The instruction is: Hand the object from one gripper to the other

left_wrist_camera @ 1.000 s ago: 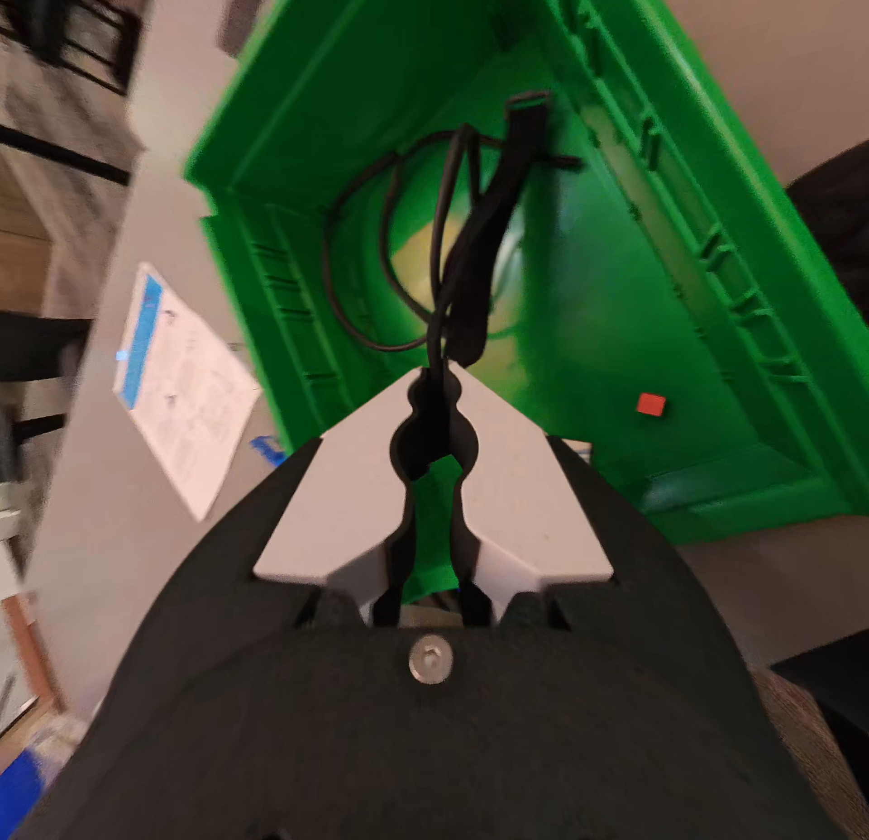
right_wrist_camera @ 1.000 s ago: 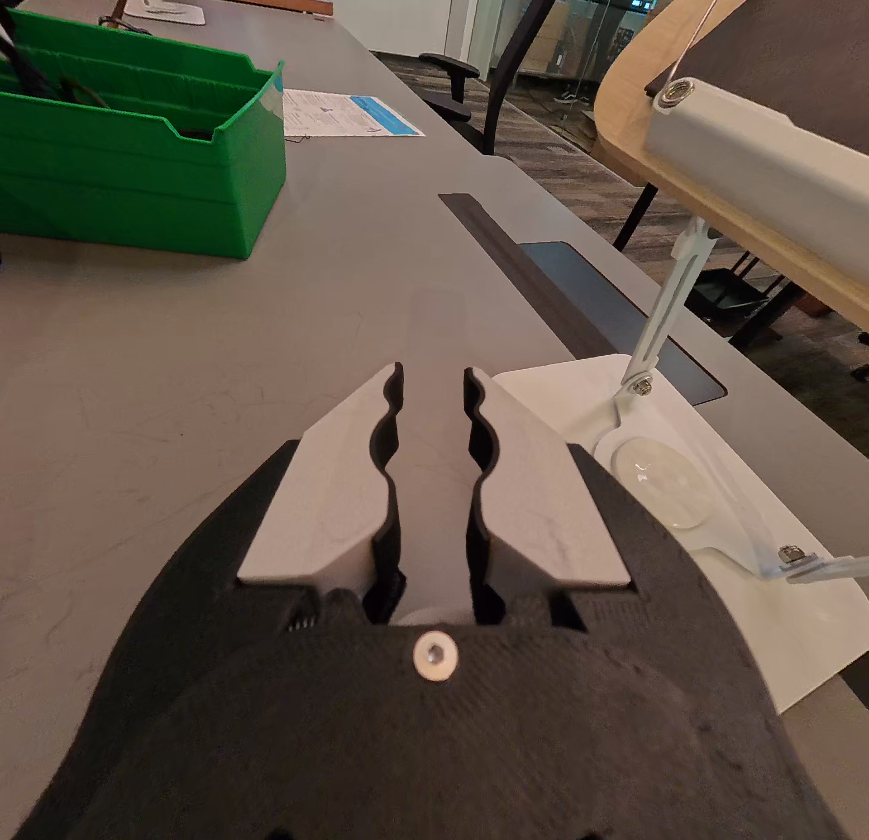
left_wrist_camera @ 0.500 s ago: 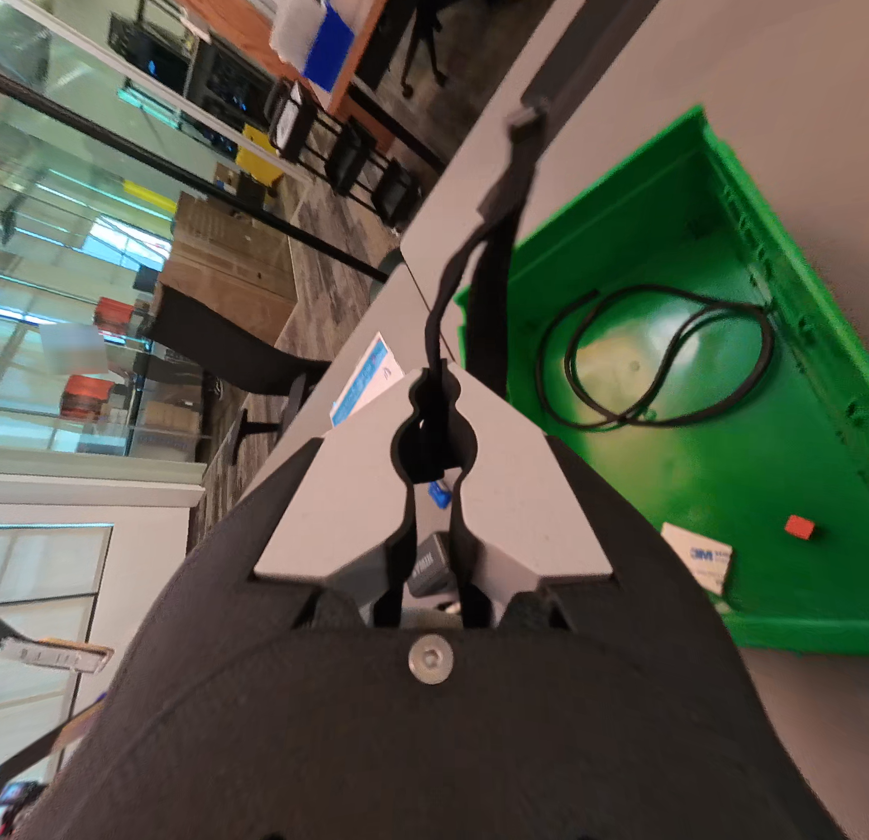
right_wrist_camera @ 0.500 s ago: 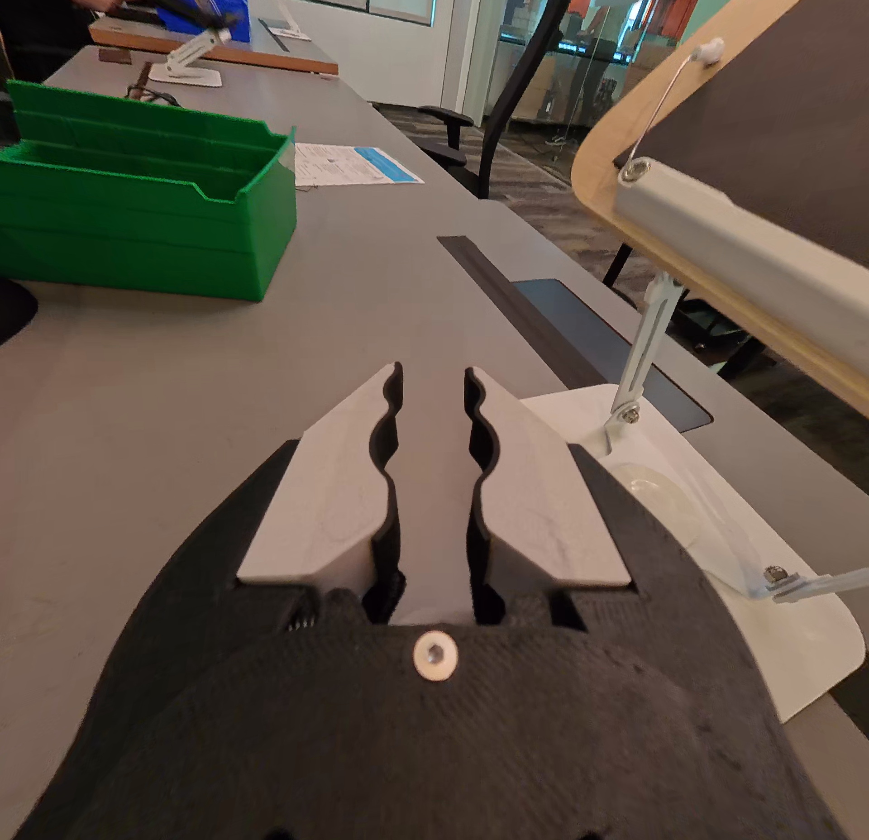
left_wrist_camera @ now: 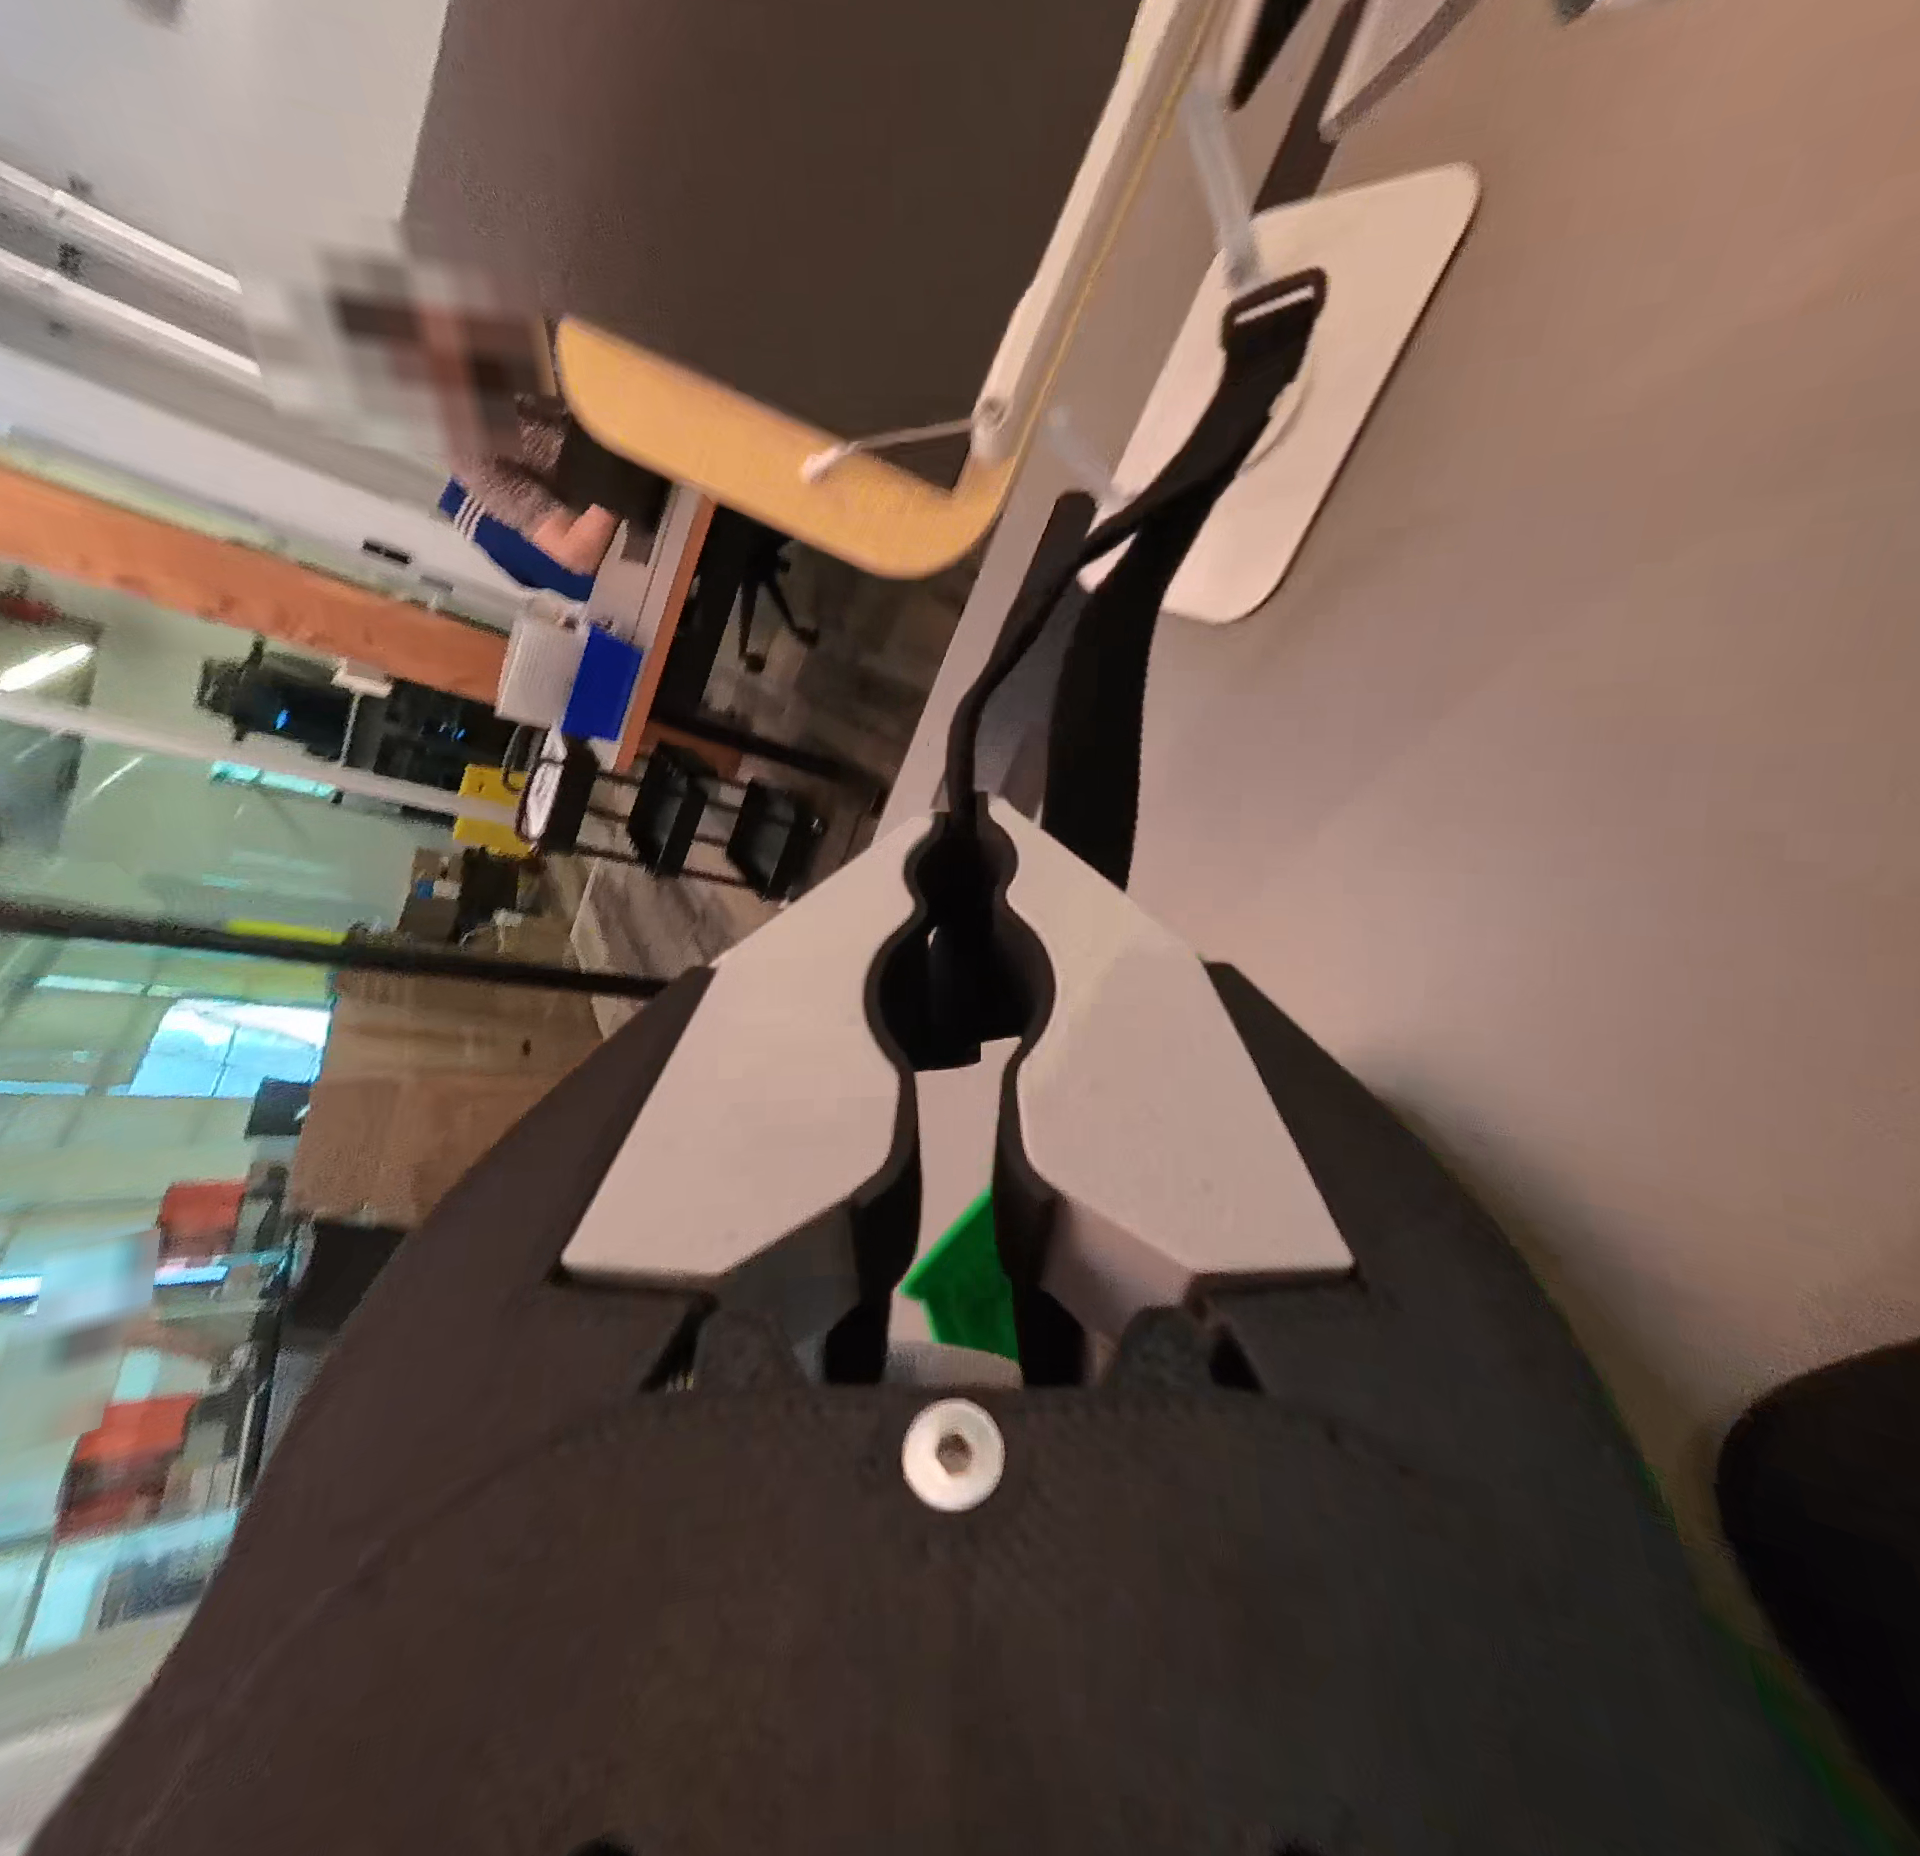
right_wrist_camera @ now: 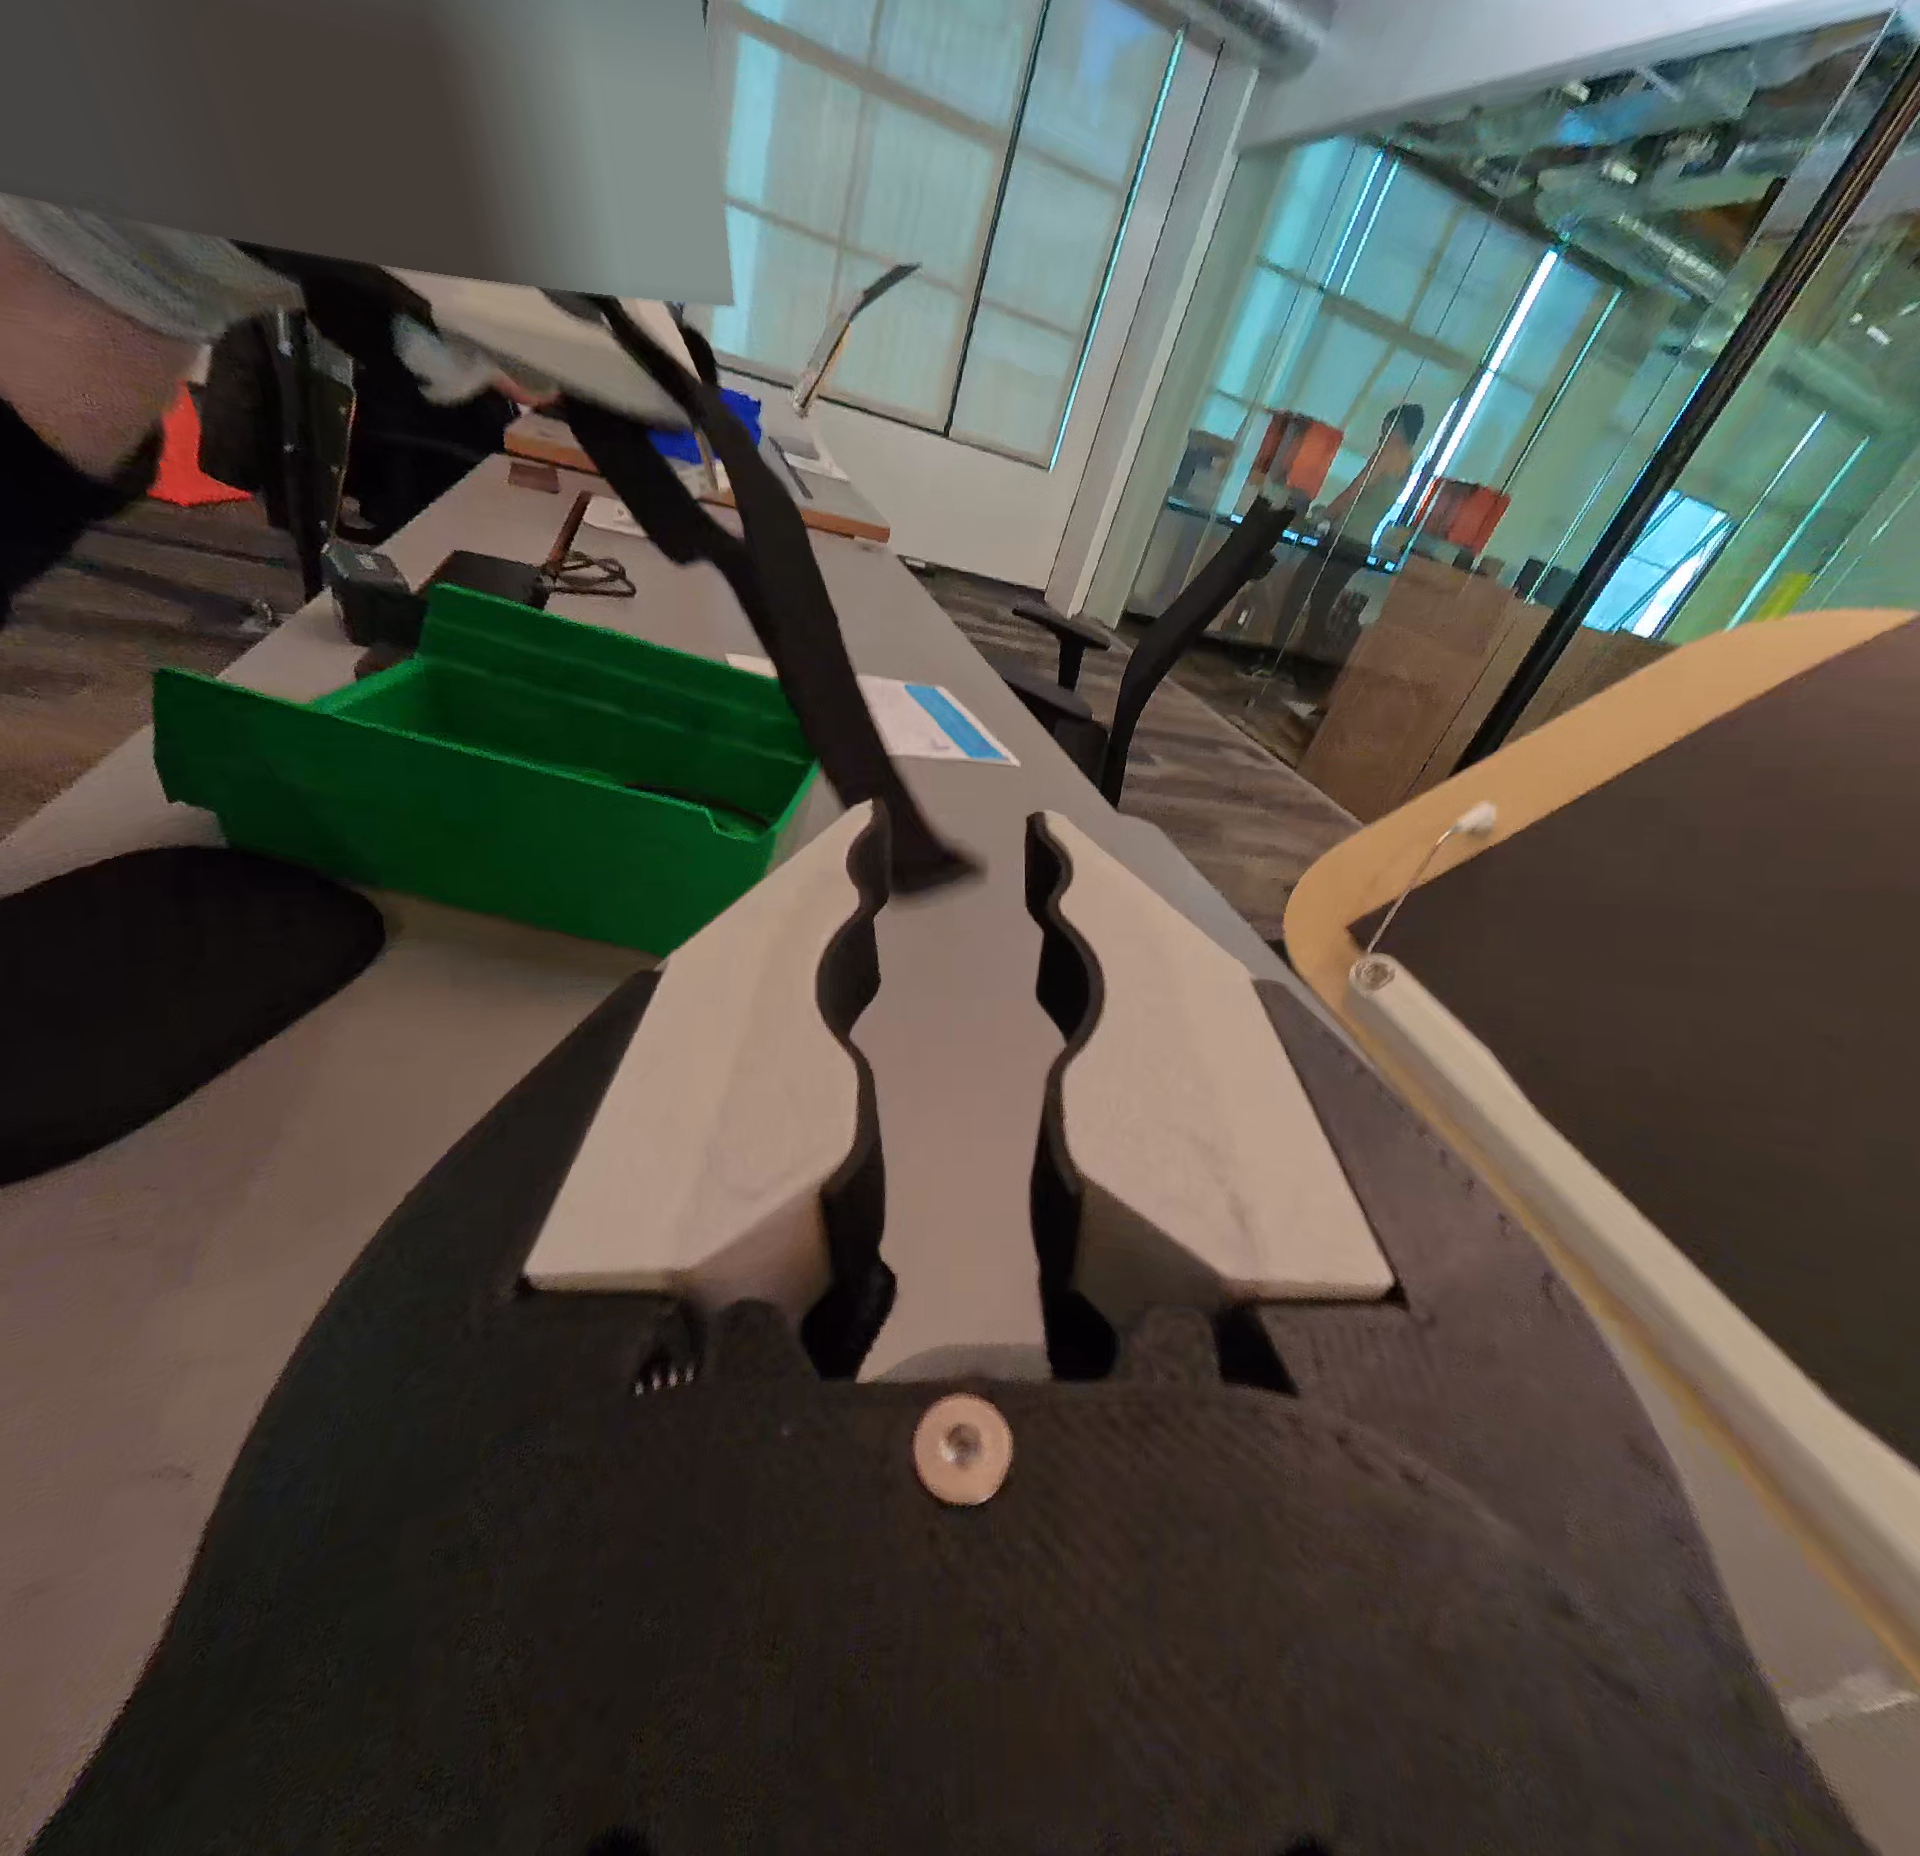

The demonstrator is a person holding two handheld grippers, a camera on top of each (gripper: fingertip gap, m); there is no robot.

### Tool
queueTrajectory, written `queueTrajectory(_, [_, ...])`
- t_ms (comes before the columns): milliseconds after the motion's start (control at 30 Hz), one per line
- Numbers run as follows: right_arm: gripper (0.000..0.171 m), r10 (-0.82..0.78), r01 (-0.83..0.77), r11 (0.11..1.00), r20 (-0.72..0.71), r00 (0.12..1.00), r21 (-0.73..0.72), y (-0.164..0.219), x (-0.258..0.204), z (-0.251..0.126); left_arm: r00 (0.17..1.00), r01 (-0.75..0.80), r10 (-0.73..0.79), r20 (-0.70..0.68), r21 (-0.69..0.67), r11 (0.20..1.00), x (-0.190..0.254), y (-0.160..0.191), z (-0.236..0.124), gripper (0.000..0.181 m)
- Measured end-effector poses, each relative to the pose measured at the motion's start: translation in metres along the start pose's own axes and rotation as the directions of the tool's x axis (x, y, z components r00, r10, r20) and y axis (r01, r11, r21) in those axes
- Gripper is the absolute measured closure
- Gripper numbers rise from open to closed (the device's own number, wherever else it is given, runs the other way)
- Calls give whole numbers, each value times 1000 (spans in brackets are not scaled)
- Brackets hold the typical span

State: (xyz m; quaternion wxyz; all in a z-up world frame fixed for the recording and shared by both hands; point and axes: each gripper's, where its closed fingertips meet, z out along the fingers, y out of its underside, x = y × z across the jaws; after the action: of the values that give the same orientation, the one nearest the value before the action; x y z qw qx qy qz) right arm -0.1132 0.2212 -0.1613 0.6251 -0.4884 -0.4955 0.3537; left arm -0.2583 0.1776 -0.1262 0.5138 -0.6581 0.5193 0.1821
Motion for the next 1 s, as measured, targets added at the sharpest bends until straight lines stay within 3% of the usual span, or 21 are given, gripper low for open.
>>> queueTrajectory(167, [148, -83, 89, 993, -80, 993, 73, -39, 11, -21, 998, 12, -11, -56, 28, 1000, 9, -47, 46, 181])
queueTrajectory(400, [147, -147, 149, 989, -117, 982, 10, -56, 29, -49, 979, 98, -73, -190, 126, 987, 36, -97, 99, 180])
queueTrajectory(533, [146, -279, 263, 955, -116, 953, -136, -42, 31, -53, 966, 149, -107, -234, 166, 975, 50, -113, 114, 180])
queueTrajectory(667, [146, -427, 381, 867, -85, 900, -320, -14, 31, -49, 966, 143, -96, -239, 187, 972, 59, -122, 118, 180])
queueTrajectory(933, [146, -531, 452, 767, -55, 845, -456, 9, 30, -41, 963, 160, -108, -249, 200, 967, 71, -134, 117, 180])
queueTrajectory(1000, [155, -572, 471, 738, -77, 817, -483, 11, 36, -42, 963, 153, -101, -248, 202, 967, 73, -136, 117, 180])
